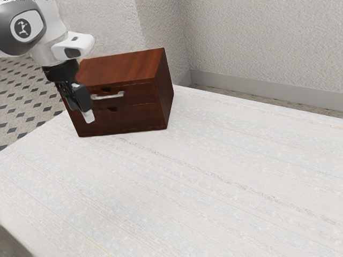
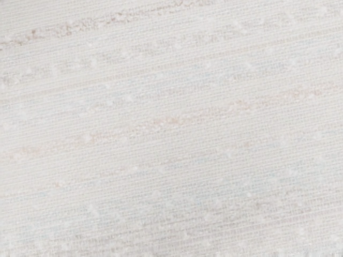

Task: Pull the drawer handle with one arm to open the drawer

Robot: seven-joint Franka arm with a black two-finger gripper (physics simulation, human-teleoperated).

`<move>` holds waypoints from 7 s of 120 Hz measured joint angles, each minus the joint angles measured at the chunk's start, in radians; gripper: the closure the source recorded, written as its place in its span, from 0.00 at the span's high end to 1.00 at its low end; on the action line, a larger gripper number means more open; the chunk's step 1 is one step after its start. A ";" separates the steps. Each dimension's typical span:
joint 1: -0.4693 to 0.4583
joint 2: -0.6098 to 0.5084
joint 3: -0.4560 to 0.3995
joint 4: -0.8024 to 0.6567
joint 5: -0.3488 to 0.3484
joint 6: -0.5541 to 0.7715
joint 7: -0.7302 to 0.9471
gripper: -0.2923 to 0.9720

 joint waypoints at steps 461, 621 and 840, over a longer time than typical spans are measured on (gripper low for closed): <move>0.433 0.484 -0.168 0.196 0.363 0.564 0.646 0.77; 0.430 0.537 -0.241 0.192 0.359 0.647 0.637 0.77; 0.361 0.155 -0.257 -0.278 0.367 0.636 0.645 0.76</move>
